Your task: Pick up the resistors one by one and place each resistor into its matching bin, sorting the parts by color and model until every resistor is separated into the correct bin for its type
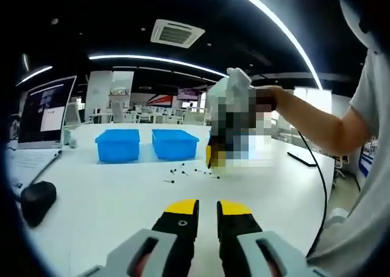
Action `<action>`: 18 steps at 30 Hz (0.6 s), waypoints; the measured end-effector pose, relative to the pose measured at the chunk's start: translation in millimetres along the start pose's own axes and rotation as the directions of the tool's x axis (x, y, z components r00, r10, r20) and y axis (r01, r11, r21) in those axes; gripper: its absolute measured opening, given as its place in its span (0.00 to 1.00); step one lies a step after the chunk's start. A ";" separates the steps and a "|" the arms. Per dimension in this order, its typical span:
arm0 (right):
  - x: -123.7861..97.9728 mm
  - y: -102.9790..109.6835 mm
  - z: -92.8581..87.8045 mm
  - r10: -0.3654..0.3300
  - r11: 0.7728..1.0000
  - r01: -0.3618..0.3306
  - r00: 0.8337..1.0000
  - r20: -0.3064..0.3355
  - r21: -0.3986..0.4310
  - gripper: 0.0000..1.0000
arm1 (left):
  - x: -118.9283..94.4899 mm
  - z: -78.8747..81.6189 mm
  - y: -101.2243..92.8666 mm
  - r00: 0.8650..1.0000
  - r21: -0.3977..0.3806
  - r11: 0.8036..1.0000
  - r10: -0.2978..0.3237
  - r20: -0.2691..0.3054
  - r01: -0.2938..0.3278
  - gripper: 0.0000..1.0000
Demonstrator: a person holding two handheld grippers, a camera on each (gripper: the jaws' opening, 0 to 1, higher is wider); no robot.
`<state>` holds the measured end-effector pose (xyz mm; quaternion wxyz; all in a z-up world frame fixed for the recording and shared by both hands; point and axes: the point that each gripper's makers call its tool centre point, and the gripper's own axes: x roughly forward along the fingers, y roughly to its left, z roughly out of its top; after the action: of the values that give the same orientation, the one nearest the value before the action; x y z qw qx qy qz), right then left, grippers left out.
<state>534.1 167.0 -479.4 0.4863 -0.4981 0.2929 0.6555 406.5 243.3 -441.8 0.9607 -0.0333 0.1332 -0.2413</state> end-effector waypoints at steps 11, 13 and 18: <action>2.6 6.9 -5.8 0.027 0.998 -0.030 0.999 0.040 0.063 0.05 | 2.0 -4.4 1.7 1.000 -0.001 1.000 -0.001 -0.013 0.001 0.15; 1.0 6.9 -6.7 0.015 0.998 -0.018 0.999 0.038 0.062 0.05 | 2.0 -4.3 1.5 1.000 -0.002 1.000 0.000 -0.012 0.000 0.15; -13.7 3.2 8.8 -0.027 0.991 0.004 0.984 0.177 0.133 0.05 | 1.5 -5.4 3.5 1.000 -0.004 1.000 0.004 -0.014 -0.004 0.15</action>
<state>528.3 168.8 -464.0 0.5474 -0.4065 0.2869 0.6729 407.9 245.7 -447.8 0.9601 -0.0334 0.1403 -0.2395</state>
